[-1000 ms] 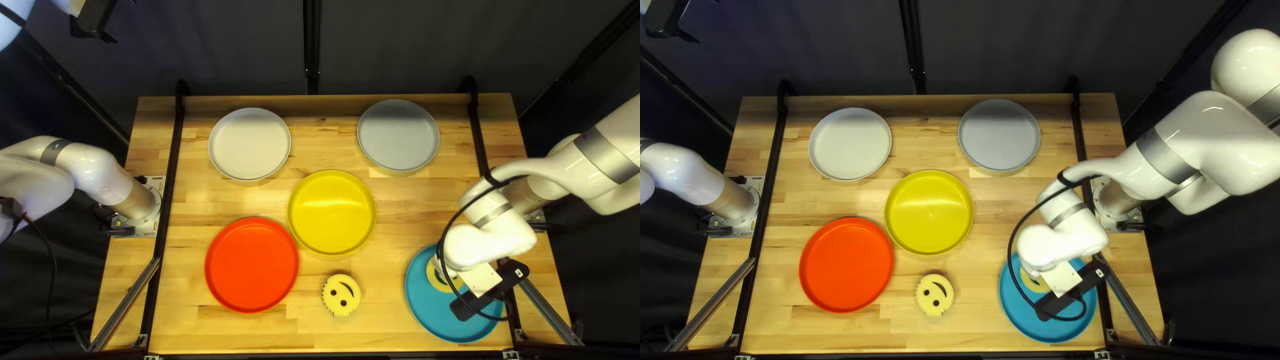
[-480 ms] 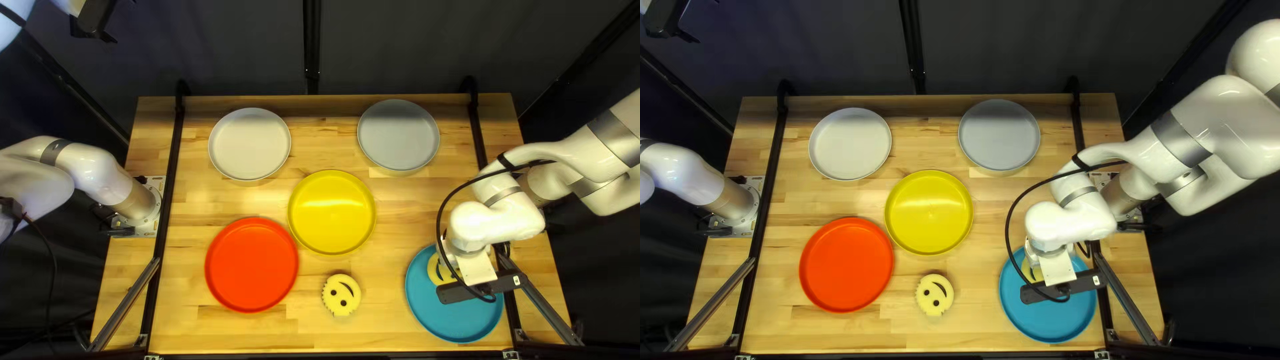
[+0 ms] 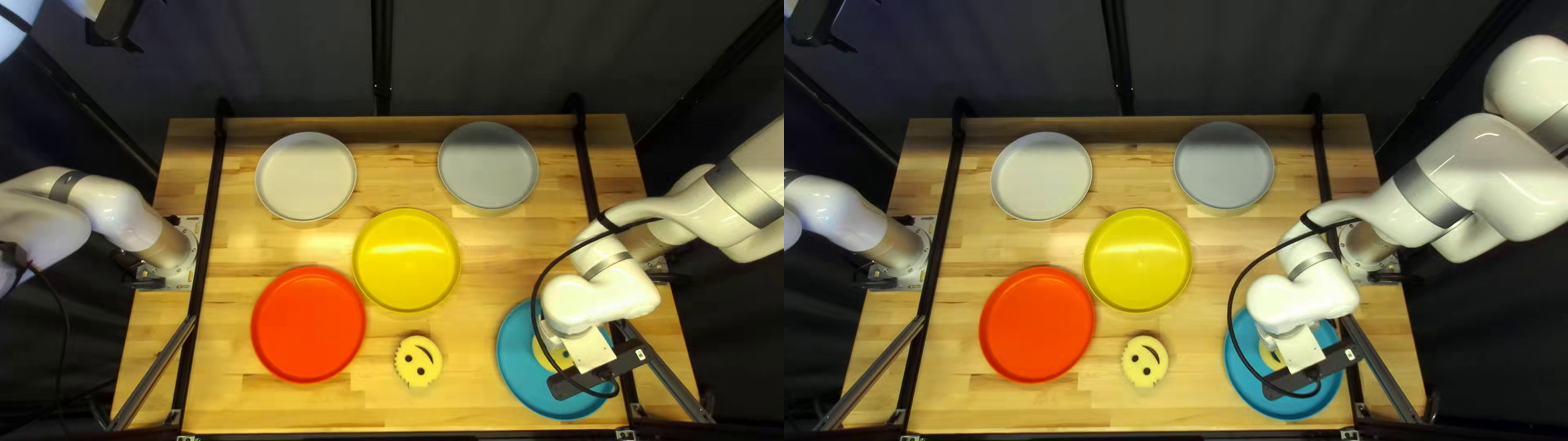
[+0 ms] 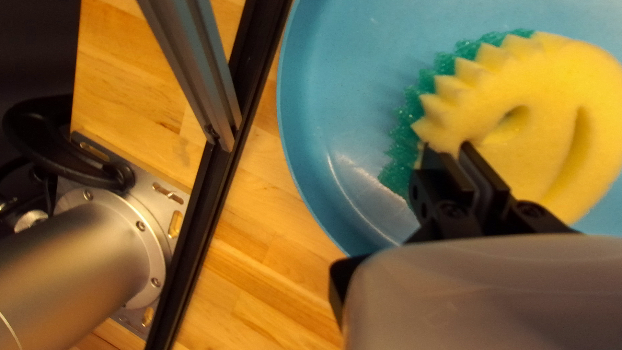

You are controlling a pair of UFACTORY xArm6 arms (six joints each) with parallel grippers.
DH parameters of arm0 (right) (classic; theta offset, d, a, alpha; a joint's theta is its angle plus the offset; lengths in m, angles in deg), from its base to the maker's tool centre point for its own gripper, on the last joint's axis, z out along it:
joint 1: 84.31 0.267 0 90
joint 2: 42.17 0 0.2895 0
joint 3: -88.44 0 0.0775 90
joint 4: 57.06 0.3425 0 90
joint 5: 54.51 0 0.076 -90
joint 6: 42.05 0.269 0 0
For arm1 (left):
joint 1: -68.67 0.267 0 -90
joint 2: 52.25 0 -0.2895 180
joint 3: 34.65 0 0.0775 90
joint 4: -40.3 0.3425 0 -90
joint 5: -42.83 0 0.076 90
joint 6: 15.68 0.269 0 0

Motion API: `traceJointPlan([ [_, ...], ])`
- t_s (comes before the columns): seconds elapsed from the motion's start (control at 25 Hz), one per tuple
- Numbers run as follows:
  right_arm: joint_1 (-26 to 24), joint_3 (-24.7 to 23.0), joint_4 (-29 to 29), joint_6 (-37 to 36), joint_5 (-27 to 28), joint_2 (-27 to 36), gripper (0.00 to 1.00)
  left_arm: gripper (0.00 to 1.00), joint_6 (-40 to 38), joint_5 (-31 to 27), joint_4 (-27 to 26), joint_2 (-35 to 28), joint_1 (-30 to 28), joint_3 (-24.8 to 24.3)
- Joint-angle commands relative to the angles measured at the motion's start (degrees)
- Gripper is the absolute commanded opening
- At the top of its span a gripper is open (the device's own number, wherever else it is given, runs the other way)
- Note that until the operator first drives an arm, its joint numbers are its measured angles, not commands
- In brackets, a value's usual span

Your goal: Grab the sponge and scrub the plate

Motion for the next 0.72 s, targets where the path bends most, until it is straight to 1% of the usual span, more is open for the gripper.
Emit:
traceJointPlan([
  [0.04, 2.43, 0.82, 1.24, -0.14, -0.45, -1.06, 0.0, 1.0, 0.0, 0.0, 0.0, 0.0, 0.0, 0.0],
  [0.2, 4.91, 2.35, 2.38, -0.65, -0.82, -3.09, 0.0, 1.0, 0.0, 0.0, 0.0, 0.0, 0.0, 0.0],
  [0.32, 5.55, 3.57, 2.53, -1.74, -0.07, -4.28, 0.0, 1.0, 0.0, 0.0, 0.0, 0.0, 0.0, 0.0],
  [0.72, 1.02, 0.11, -1.52, -7.1, 1.44, -0.44, 0.0, 1.0, 0.0, 0.0, 0.0, 0.0, 0.0, 0.0],
])
